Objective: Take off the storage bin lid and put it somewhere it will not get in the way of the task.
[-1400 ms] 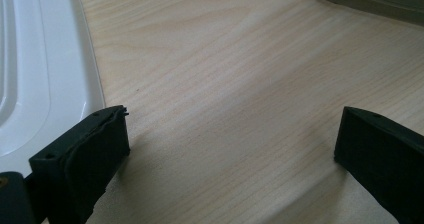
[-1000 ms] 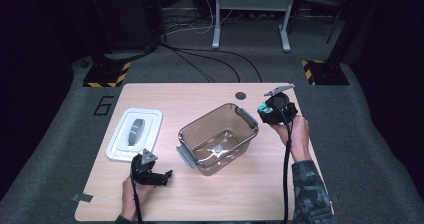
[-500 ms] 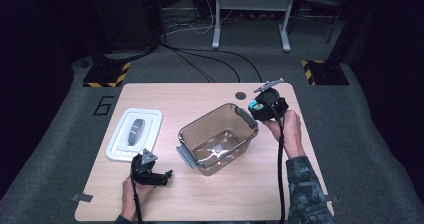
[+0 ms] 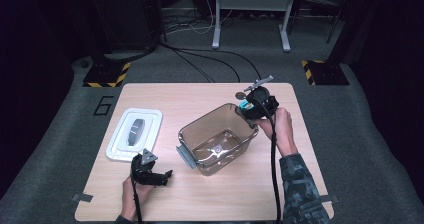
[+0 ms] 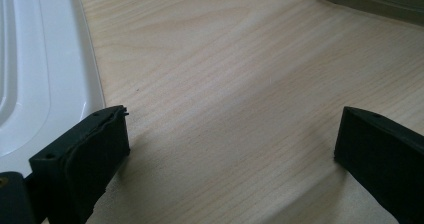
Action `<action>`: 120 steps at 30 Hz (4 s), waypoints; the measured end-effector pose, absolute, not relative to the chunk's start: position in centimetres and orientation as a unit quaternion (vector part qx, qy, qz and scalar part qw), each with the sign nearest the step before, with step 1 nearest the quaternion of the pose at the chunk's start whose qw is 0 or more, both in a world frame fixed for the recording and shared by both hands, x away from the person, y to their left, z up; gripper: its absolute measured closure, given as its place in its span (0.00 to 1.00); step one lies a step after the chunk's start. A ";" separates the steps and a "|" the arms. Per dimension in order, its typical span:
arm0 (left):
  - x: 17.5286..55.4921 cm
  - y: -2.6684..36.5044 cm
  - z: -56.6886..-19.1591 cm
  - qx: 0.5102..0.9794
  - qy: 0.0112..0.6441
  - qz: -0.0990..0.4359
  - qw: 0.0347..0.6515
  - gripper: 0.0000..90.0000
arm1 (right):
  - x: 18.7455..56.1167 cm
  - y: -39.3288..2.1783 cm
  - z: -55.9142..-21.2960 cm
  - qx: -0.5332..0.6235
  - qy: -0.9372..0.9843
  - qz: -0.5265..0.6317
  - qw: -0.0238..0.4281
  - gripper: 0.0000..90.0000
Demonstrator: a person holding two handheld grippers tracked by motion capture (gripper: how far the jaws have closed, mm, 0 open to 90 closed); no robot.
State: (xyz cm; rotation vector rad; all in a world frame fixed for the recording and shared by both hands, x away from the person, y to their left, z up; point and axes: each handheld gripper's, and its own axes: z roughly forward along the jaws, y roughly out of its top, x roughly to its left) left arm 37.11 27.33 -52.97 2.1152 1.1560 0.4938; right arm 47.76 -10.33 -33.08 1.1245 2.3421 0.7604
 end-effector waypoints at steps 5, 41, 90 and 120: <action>37.1 27.3 -53.0 0.810 0.443 0.189 0.334 0.01 | 48.0 -9.6 -33.2 0.398 0.853 0.268 0.204 0.58; 37.1 27.3 -53.0 0.810 0.443 0.189 0.334 0.01 | 50.5 -5.0 -36.6 0.392 0.884 0.218 0.134 0.58; 37.1 27.4 -52.9 0.814 0.438 0.191 0.329 0.01 | 52.7 -2.2 -40.6 0.398 0.901 0.147 0.089 0.56; 37.1 27.3 -53.0 0.807 0.445 0.191 0.337 0.02 | 45.1 -9.9 -35.4 0.395 0.857 0.285 0.170 0.00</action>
